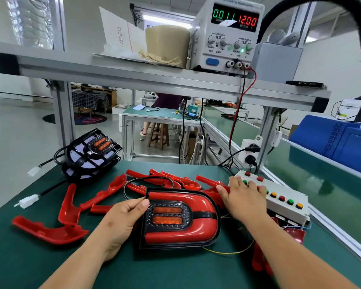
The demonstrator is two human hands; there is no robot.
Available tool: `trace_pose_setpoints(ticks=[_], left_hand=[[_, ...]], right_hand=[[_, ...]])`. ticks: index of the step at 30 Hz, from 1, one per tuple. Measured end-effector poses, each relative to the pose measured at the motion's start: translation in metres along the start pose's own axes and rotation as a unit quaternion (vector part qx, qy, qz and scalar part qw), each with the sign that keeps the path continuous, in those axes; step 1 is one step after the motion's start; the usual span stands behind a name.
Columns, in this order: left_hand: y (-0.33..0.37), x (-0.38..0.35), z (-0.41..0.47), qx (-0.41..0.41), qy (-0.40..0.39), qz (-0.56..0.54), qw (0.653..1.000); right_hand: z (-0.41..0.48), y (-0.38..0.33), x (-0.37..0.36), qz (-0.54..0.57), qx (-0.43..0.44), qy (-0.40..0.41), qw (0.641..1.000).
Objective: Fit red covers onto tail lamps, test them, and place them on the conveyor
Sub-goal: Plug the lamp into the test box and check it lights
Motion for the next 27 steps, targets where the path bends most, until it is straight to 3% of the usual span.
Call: trace_pose_setpoints(ticks=[27], left_hand=[[0.0029, 0.0012, -0.0019, 0.011, 0.017, 0.024, 0.999]], right_hand=[[-0.0022, -0.0038, 0.0028, -0.016, 0.021, -0.011, 1.0]])
Point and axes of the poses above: each hand's wrist, its own z-axis towards the middle knuckle, its own x-axis out of the back of the hand, y = z × x, the point moved 9 cm from there along z, towards the middle knuckle, and after that the axes turned 2 degrees about -z, right-handed, at the moved point
